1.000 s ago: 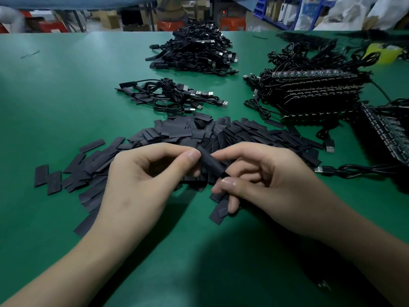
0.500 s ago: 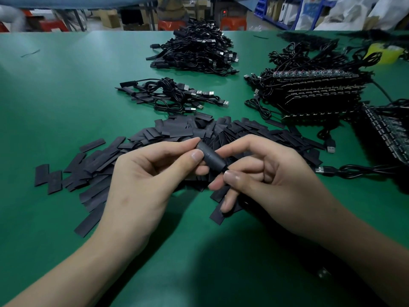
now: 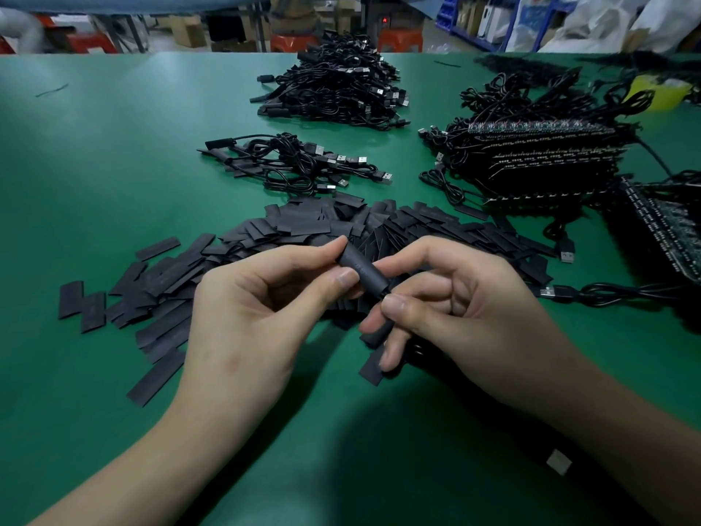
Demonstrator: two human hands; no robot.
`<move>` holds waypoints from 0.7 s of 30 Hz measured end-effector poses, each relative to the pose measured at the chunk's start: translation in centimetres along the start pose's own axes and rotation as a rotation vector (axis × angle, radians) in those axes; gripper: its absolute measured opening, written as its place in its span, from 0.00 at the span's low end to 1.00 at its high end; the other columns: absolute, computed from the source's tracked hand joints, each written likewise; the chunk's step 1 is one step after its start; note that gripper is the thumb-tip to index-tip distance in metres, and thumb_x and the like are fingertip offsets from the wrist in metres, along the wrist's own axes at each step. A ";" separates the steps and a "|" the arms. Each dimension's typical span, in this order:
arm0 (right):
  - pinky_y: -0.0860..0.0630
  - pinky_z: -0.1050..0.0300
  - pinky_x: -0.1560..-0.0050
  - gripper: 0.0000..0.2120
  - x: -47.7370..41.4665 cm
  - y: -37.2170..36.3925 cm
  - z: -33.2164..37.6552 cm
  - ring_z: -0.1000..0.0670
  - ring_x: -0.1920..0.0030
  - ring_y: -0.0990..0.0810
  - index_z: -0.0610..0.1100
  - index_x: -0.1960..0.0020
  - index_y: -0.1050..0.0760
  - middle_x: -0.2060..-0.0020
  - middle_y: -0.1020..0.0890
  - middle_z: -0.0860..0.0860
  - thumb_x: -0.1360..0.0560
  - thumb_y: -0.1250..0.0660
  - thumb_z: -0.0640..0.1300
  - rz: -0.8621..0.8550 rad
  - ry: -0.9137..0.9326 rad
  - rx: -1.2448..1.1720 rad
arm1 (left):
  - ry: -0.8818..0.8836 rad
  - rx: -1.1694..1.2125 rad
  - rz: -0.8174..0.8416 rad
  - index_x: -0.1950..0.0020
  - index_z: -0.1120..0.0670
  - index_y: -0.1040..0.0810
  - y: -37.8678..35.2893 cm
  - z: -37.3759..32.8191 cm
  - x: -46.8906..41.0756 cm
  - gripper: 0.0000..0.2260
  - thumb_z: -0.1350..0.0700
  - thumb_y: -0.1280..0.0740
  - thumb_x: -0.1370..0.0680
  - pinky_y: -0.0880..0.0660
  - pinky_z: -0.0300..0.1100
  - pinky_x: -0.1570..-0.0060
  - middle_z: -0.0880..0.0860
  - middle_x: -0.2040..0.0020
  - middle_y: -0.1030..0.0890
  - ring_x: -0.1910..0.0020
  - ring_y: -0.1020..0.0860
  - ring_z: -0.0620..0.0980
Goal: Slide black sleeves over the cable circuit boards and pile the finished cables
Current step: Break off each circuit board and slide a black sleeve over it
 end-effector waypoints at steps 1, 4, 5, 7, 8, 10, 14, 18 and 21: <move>0.17 0.52 0.60 0.07 0.0 0.0 0.0 0.44 0.68 0.14 0.44 0.45 0.25 0.59 0.13 0.43 0.21 0.34 0.35 0.002 -0.001 -0.008 | -0.005 -0.015 0.000 0.49 0.54 0.15 0.0 0.0 0.0 0.11 0.59 0.26 0.30 0.22 0.30 0.55 0.47 0.56 0.12 0.58 0.16 0.39; 0.18 0.54 0.61 0.06 -0.1 0.0 -0.1 0.43 0.68 0.14 0.44 0.46 0.25 0.59 0.13 0.43 0.21 0.33 0.35 -0.004 -0.010 -0.028 | -0.004 0.004 0.031 0.45 0.54 0.16 -0.2 0.2 0.0 0.15 0.58 0.24 0.32 0.21 0.34 0.52 0.50 0.54 0.12 0.57 0.15 0.44; 0.18 0.54 0.61 0.06 -0.1 0.1 -0.1 0.43 0.68 0.14 0.43 0.46 0.25 0.59 0.13 0.42 0.21 0.33 0.35 -0.006 -0.017 -0.040 | -0.012 0.001 0.059 0.43 0.54 0.17 -0.5 0.2 0.1 0.18 0.58 0.22 0.32 0.20 0.36 0.51 0.51 0.54 0.12 0.56 0.14 0.46; 0.18 0.56 0.61 0.04 -0.2 0.1 -0.2 0.43 0.68 0.14 0.41 0.47 0.25 0.59 0.13 0.42 0.21 0.33 0.35 -0.001 -0.035 -0.075 | -0.034 -0.056 0.102 0.40 0.52 0.18 -0.7 0.2 0.1 0.21 0.57 0.22 0.32 0.20 0.40 0.47 0.51 0.52 0.13 0.53 0.14 0.49; 0.18 0.56 0.61 0.03 -0.2 0.0 -0.2 0.43 0.68 0.14 0.41 0.48 0.25 0.59 0.13 0.42 0.21 0.33 0.37 0.005 -0.042 -0.095 | -0.039 -0.081 0.108 0.39 0.51 0.18 -0.7 0.2 0.1 0.21 0.56 0.22 0.32 0.20 0.41 0.46 0.51 0.51 0.13 0.52 0.14 0.50; 0.18 0.55 0.61 0.03 -0.3 -0.1 -0.2 0.42 0.67 0.14 0.42 0.51 0.24 0.59 0.13 0.41 0.23 0.32 0.41 0.013 -0.060 -0.127 | -0.043 -0.092 0.104 0.40 0.50 0.19 -0.6 0.2 0.1 0.21 0.55 0.22 0.32 0.20 0.41 0.46 0.50 0.52 0.13 0.52 0.14 0.49; 0.16 0.54 0.61 0.04 -0.1 0.4 0.0 0.43 0.66 0.14 0.43 0.54 0.21 0.63 0.14 0.41 0.25 0.28 0.43 -0.031 -0.067 -0.067 | -0.031 -0.060 0.082 0.42 0.50 0.17 -0.6 -0.2 0.0 0.18 0.54 0.23 0.31 0.21 0.35 0.50 0.49 0.54 0.13 0.54 0.15 0.45; 0.20 0.58 0.63 0.02 0.7 1.2 3.0 0.53 0.65 0.16 0.46 0.53 0.18 0.66 0.15 0.53 0.24 0.25 0.43 -0.167 0.254 0.517 | 0.039 0.024 0.003 0.50 0.52 0.14 0.4 0.1 -0.3 0.10 0.53 0.24 0.30 0.21 0.33 0.53 0.51 0.54 0.12 0.55 0.14 0.46; 0.21 0.51 0.62 0.04 1.4 0.5 4.4 0.55 0.61 0.17 0.49 0.52 0.17 0.62 0.16 0.57 0.24 0.27 0.49 -0.228 0.414 0.911 | 0.131 0.095 -0.018 0.55 0.52 0.13 0.8 0.9 -0.4 0.11 0.50 0.23 0.33 0.21 0.34 0.57 0.54 0.55 0.12 0.57 0.14 0.47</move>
Point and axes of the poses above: each hand's wrist, its own x-axis away from the middle knuckle, its own y-axis out of the back of the hand, z = x × y, the point moved 8 cm from there along -x, towards the middle knuckle
